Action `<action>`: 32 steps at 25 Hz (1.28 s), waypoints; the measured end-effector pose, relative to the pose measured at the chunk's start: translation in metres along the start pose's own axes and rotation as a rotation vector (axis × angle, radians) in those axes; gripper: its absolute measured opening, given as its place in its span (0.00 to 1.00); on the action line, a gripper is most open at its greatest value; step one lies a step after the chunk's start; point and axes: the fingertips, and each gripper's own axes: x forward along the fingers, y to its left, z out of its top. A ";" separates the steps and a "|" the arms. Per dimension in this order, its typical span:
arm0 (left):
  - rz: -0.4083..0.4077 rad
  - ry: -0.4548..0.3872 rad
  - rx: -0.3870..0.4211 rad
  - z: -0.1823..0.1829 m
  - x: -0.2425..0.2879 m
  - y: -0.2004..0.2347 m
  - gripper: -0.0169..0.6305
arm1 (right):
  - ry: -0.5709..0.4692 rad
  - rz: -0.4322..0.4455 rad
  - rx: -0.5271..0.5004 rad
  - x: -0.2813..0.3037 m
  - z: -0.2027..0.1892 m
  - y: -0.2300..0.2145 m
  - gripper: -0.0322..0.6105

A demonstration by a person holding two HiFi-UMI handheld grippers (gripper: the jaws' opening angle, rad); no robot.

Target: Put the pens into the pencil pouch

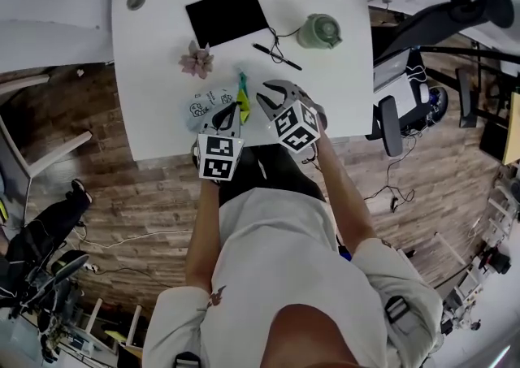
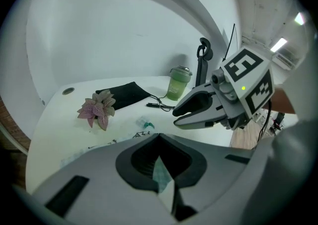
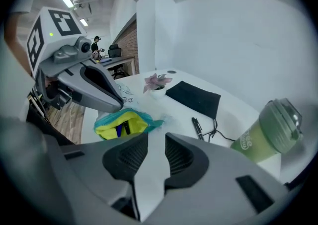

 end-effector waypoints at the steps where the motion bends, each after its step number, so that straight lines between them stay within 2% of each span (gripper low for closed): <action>1: 0.002 0.006 0.013 0.001 0.002 0.000 0.02 | 0.001 -0.013 0.011 -0.002 -0.003 -0.006 0.22; 10: -0.020 0.033 0.053 0.008 0.018 -0.002 0.02 | 0.026 -0.129 0.107 -0.009 -0.031 -0.057 0.22; 17: -0.044 0.048 0.072 0.016 0.026 -0.004 0.02 | 0.060 -0.185 0.147 -0.007 -0.049 -0.091 0.22; 26: -0.065 0.060 0.071 0.018 0.031 -0.005 0.02 | 0.117 -0.168 0.177 0.007 -0.071 -0.105 0.21; 30: -0.067 0.059 0.068 0.018 0.031 -0.004 0.02 | 0.101 -0.129 0.214 0.008 -0.072 -0.101 0.13; 32: -0.066 0.057 0.066 0.018 0.031 -0.004 0.02 | 0.108 -0.123 0.210 0.008 -0.071 -0.099 0.12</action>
